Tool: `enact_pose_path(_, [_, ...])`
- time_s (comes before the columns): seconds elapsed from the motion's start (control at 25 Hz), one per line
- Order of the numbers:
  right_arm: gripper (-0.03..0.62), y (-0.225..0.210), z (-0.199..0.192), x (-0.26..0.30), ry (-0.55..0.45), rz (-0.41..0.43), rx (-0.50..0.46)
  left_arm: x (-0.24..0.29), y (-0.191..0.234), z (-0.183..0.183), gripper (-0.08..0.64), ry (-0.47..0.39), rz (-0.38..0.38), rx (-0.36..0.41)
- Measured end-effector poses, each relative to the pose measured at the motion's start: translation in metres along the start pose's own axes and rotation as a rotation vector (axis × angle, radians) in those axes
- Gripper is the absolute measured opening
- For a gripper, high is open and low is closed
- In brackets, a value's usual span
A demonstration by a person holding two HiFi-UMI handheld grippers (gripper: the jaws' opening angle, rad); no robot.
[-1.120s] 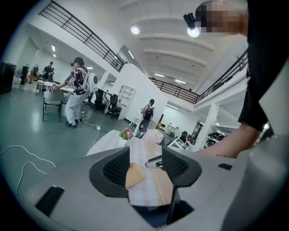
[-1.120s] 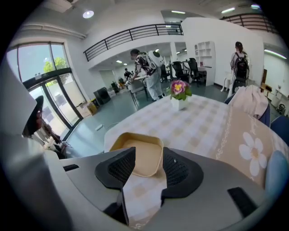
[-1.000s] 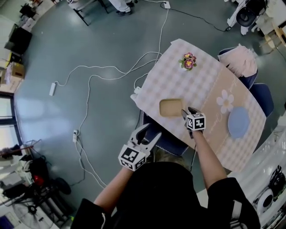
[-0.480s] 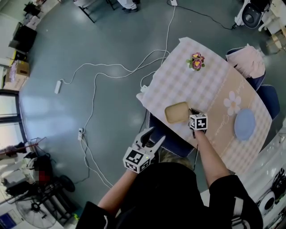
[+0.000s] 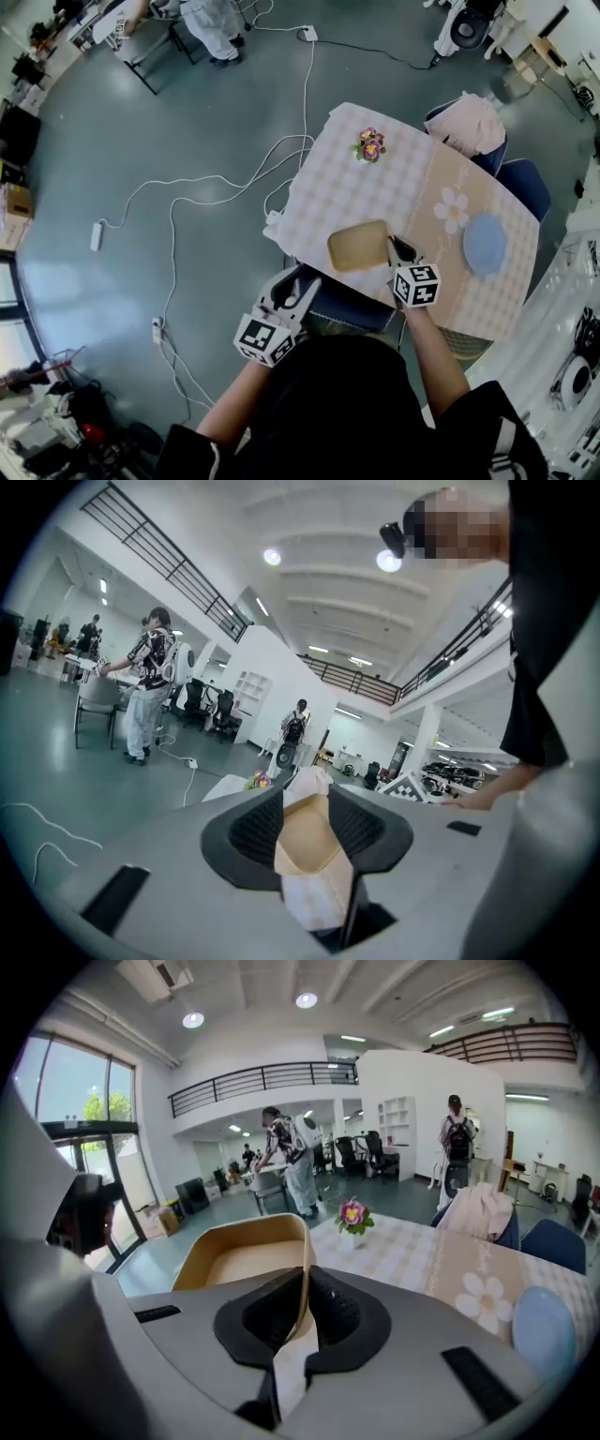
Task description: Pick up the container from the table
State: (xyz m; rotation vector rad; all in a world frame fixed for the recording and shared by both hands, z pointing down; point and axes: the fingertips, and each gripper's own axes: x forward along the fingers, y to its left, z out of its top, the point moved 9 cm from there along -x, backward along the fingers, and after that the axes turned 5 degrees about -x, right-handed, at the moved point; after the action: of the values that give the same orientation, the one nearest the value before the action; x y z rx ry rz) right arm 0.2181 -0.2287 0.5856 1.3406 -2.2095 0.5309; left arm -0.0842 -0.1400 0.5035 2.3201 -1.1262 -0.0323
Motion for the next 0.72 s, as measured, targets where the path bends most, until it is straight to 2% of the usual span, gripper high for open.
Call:
enact_pose_path(0.12, [0.014,0.006,0.021,-0.040,-0.087,-0.056,0.046,0.002,0.002,0.021,0.078,-0.034,-0.058,0.049])
enact_pose_path(0.32, [0.014,0.014,0.047,-0.099,-0.243,-0.155,0.153,0.018,0.002,0.050,0.029,-0.055,-0.132,0.111])
enact_pose_path(0.48, [0.014,0.010,0.068,-0.142,-0.345,-0.256,0.159,0.040,-0.001,0.070,0.020,-0.075,-0.190,0.164])
enact_pose_path(0.72, [0.014,0.000,0.074,-0.178,-0.392,-0.361,0.116,0.069,-0.016,0.083,0.015,-0.097,-0.279,0.197])
